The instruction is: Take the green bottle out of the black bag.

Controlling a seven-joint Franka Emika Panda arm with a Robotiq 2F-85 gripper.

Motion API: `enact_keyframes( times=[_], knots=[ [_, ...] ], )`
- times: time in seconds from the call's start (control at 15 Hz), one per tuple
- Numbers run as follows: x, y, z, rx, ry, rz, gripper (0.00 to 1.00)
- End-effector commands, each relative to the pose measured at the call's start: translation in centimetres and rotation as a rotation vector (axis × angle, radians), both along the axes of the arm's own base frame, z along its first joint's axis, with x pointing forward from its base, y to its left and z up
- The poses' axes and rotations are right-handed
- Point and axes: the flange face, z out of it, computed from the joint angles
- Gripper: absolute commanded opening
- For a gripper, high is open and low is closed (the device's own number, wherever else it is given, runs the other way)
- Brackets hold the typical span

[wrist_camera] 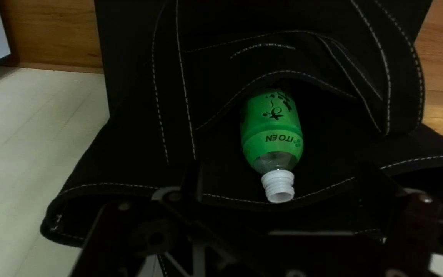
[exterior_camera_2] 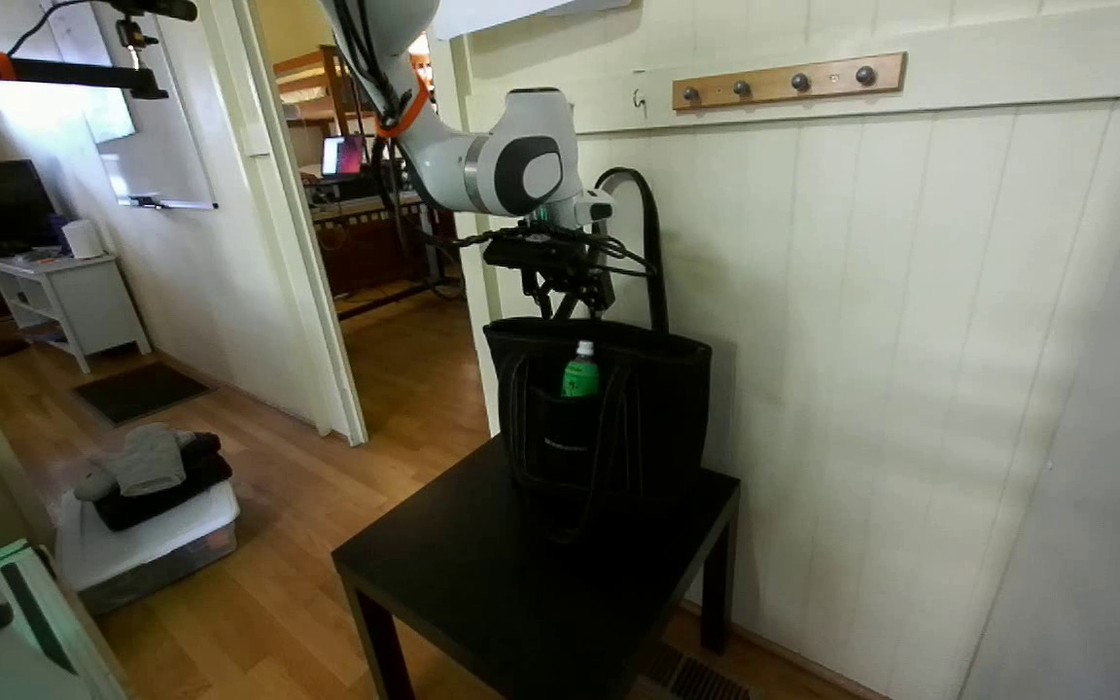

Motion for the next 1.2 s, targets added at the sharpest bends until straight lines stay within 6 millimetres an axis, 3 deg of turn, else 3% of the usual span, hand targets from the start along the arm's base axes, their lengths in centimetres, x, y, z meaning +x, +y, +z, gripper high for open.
enact_keyframes(
  times=[0.0,0.4,1.13],
  knots=[
    [2.0,0.0,-2.2,0.034,0.011,0.026,1.00],
    [3.7,0.6,-4.4,0.050,0.006,0.084,1.00],
    [6.5,1.5,-6.6,0.060,-0.024,0.158,1.00]
  ],
)
